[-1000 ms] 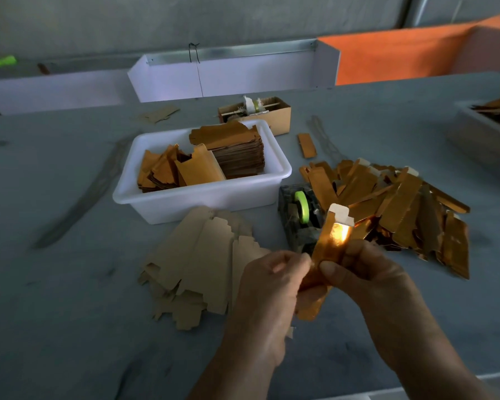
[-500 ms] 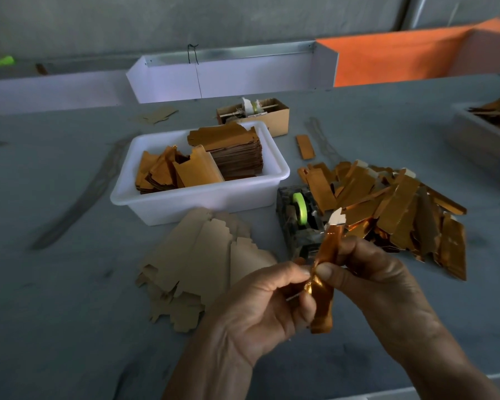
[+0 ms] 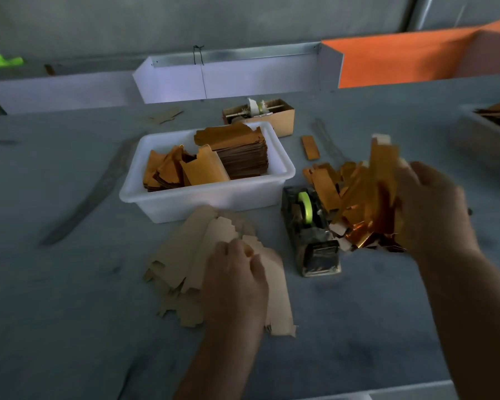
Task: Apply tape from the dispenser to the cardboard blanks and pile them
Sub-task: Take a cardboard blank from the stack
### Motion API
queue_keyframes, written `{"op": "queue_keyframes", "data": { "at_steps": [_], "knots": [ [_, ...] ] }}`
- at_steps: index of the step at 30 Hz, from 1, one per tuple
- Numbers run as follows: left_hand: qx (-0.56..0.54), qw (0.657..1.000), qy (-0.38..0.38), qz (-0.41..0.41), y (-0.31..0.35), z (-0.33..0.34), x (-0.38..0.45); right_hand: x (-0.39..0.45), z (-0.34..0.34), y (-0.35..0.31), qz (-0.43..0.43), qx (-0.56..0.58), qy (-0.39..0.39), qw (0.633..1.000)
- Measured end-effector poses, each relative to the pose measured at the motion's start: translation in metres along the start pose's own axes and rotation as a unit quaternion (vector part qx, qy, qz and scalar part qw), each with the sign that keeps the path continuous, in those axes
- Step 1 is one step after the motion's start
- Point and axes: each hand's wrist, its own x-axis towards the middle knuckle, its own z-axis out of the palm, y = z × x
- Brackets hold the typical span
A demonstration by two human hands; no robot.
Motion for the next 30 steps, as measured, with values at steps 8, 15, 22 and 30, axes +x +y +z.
{"op": "queue_keyframes", "data": {
  "at_steps": [8, 15, 22, 30],
  "knots": [
    [0.057, 0.994, -0.064, -0.063, -0.011, 0.017, 0.016, -0.048, 0.02, 0.032, -0.003, -0.075, 0.027, 0.997],
    [-0.072, 0.99, -0.073, -0.095, -0.022, 0.007, 0.026, -0.07, 0.014, 0.034, -0.077, -0.058, -0.009, 0.995],
    [-0.253, 0.957, -0.082, -0.12, -0.027, -0.01, 0.026, -0.085, 0.012, 0.028, -0.043, -0.004, -0.049, 0.998],
    [-0.497, 0.824, -0.235, -0.136, -0.004, -0.033, 0.008, -0.109, 0.026, 0.022, 0.135, 0.147, -0.247, 0.948]
  ]
}}
